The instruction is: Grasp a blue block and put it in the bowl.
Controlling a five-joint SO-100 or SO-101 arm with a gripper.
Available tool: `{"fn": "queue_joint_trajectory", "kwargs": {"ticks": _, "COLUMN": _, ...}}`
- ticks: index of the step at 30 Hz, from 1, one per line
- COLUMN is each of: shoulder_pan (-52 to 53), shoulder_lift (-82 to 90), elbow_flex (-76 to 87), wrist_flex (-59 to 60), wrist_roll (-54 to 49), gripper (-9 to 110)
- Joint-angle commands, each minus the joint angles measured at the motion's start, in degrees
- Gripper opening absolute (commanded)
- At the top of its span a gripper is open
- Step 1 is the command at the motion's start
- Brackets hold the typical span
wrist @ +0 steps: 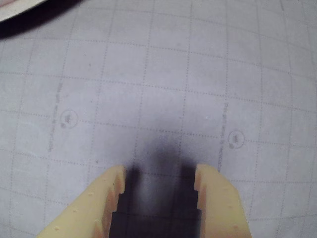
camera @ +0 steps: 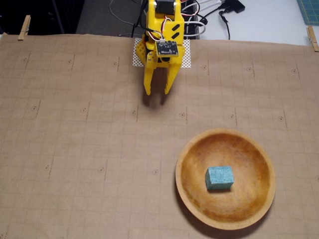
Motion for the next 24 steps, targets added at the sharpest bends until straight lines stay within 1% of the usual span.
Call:
{"fn": "queue_joint_trajectory", "kwargs": {"ticks": 1, "shoulder_pan": 0.4, "shoulder_lift": 0.0, "elbow_flex": -0.7, "wrist_flex": 1.0, "wrist_roll": -0.1, "gripper": 15}}
{"fn": "queue_joint_trajectory", "kwargs": {"ticks": 24, "shoulder_pan": -0.3, "shoulder_lift": 0.4, "elbow_flex": -0.5, "wrist_flex": 1.3, "wrist_roll": 0.1, "gripper": 15}}
